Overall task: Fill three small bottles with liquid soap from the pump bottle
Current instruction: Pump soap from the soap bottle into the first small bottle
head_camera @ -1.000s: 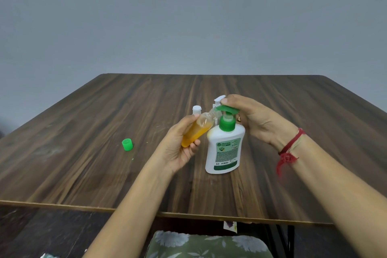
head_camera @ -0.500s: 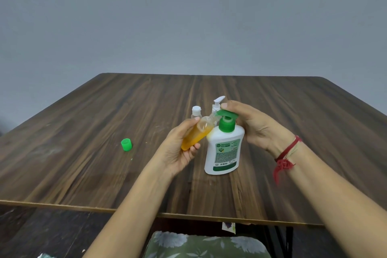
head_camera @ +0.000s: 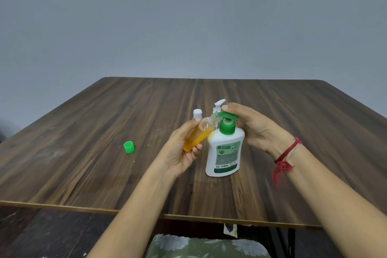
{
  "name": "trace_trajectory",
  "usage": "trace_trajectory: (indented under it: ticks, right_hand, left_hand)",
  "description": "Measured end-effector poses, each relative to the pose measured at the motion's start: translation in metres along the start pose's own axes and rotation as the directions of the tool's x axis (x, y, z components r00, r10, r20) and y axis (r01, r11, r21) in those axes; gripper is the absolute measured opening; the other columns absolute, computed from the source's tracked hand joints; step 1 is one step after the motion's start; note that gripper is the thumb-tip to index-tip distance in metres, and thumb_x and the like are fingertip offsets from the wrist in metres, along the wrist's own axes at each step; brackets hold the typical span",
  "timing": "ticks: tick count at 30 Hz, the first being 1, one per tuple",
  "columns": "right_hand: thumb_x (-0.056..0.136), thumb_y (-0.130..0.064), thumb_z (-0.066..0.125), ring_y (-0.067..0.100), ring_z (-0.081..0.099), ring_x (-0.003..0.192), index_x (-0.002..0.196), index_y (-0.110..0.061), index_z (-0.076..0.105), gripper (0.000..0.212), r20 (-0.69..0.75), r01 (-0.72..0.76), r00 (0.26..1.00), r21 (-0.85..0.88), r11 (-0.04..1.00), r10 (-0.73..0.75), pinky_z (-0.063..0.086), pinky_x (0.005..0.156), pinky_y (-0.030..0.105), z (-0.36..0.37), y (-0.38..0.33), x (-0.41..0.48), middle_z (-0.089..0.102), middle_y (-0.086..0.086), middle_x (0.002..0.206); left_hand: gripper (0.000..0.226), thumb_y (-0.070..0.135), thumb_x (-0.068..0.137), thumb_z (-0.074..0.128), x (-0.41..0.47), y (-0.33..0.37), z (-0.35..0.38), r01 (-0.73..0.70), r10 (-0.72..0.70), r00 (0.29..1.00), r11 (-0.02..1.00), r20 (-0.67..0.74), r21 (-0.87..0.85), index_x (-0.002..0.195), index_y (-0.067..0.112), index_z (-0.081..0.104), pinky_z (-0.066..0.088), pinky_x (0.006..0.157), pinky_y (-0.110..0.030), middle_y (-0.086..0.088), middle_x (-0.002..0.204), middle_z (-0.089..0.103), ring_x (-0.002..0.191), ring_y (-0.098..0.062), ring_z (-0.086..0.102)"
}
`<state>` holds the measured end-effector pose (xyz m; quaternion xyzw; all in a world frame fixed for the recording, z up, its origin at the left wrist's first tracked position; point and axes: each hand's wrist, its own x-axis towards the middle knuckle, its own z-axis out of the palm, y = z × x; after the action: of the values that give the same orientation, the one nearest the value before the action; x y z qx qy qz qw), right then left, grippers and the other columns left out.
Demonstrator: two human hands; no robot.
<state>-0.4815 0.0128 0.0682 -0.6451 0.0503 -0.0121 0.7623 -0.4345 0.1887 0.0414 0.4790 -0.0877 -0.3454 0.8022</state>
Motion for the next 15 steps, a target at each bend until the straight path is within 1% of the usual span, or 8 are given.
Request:
trace_trajectory:
  ticks: [2,5,6,7,10,12,15]
  right_hand:
    - [0.059,-0.038,0.078,0.023,0.052,0.092,0.104,-0.015,0.056,0.055,0.003,-0.004,1.0,0.003,1.0,0.004,0.041,0.088,0.037,0.0007,-0.0023,-0.0014,0.058,0.008,0.099]
    - [0.051,-0.046,0.085,0.025,0.049,0.096,0.11,-0.019,0.053,0.072,0.023,0.023,0.999,-0.021,1.0,-0.022,0.038,0.09,0.038,0.0001,-0.0067,-0.0022,0.054,0.01,0.104]
    - [0.051,-0.047,0.086,0.025,0.048,0.097,0.111,-0.019,0.052,0.075,0.034,0.029,0.999,-0.017,0.999,-0.028,0.038,0.091,0.038,0.0001,-0.0072,-0.0021,0.053,0.011,0.106]
    - [0.051,-0.046,0.086,0.025,0.048,0.098,0.112,-0.019,0.052,0.074,0.038,0.029,0.999,-0.008,1.0,-0.029,0.038,0.091,0.038,0.0004,-0.0073,-0.0022,0.053,0.011,0.107]
    - [0.059,-0.042,0.078,0.024,0.051,0.097,0.109,-0.014,0.058,0.061,0.01,0.017,1.0,-0.002,1.0,-0.017,0.04,0.092,0.037,0.0016,-0.0066,-0.0029,0.057,0.01,0.106]
    - [0.061,-0.041,0.076,0.024,0.051,0.097,0.107,-0.013,0.06,0.056,-0.006,0.013,1.0,-0.003,1.0,-0.013,0.039,0.093,0.038,0.0008,-0.0056,-0.0025,0.058,0.011,0.106]
    - [0.066,-0.037,0.074,0.022,0.054,0.092,0.108,-0.013,0.06,0.05,-0.022,0.017,1.0,0.009,1.0,-0.017,0.042,0.09,0.036,0.0006,-0.0051,-0.0029,0.061,0.009,0.101]
  left_hand:
    - [0.026,0.031,0.065,0.071,-0.0014,-0.0002,0.0003,0.001,-0.001,1.0,1.0,0.01,0.001,0.084,0.015,0.067,0.038,0.031,-0.011,-0.004,0.081,0.058,0.034,-0.006,0.049]
    - [0.028,0.031,0.066,0.071,-0.0015,0.0012,0.0014,0.003,-0.002,1.0,1.0,0.018,-0.012,0.087,0.013,0.066,0.039,0.031,-0.011,-0.006,0.085,0.057,0.034,-0.006,0.05]
    - [0.029,0.031,0.067,0.072,-0.001,0.0023,0.0016,-0.002,0.002,1.0,1.0,0.025,-0.021,0.089,0.013,0.065,0.039,0.031,-0.011,-0.007,0.087,0.056,0.035,-0.007,0.05]
    - [0.031,0.031,0.067,0.072,-0.0005,0.0033,0.0017,-0.005,0.006,0.999,1.0,0.032,-0.027,0.091,0.013,0.065,0.039,0.031,-0.011,-0.009,0.09,0.056,0.035,-0.007,0.05]
    - [0.034,0.031,0.066,0.072,0.0003,0.0041,0.0008,-0.002,0.003,0.999,0.999,0.04,-0.032,0.094,0.012,0.064,0.039,0.031,-0.011,-0.01,0.092,0.056,0.035,-0.007,0.05]
    - [0.034,0.031,0.066,0.072,0.0005,0.0037,0.0005,0.001,0.001,0.999,0.999,0.045,-0.033,0.093,0.012,0.064,0.039,0.031,-0.011,-0.01,0.094,0.056,0.035,-0.007,0.05]
    - [0.032,0.03,0.066,0.072,0.001,0.0027,-0.0002,0.008,-0.005,0.999,0.998,0.051,-0.056,0.092,0.013,0.064,0.039,0.031,-0.011,-0.008,0.091,0.058,0.035,-0.007,0.049]
